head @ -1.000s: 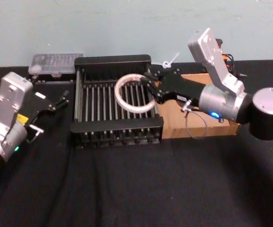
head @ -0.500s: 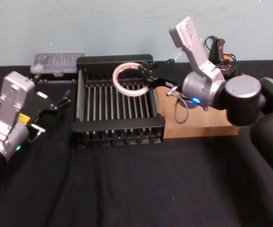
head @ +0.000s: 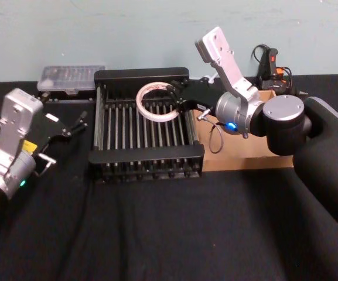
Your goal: Pick up the white tape and place it into the black box , Pick up the silver tape and place it into the brown box.
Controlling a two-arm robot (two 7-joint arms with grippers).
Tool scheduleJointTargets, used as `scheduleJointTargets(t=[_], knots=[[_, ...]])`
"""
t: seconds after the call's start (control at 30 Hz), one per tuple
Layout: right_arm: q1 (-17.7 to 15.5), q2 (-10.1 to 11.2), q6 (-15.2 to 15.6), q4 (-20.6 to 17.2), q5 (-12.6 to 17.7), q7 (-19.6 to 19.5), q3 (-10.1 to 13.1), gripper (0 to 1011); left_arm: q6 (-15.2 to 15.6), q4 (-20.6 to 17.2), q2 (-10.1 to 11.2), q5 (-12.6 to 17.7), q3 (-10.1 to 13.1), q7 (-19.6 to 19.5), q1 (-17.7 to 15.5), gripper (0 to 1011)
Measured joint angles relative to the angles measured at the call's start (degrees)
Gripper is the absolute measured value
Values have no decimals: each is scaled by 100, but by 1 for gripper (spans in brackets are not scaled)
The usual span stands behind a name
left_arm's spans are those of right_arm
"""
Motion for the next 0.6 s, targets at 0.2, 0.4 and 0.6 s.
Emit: scheduleJointTargets(t=[0.2, 0.4, 0.6], knots=[[-15, 14, 0, -37, 18, 4, 3, 111, 0, 0, 0, 0, 0, 0, 0, 1001], [-26, 25, 0, -59, 32, 7, 7, 283, 0, 0, 0, 0, 0, 0, 0, 1001], [-32, 31, 0, -73, 40, 11, 10, 468, 0, 0, 0, 0, 0, 0, 0, 1001]])
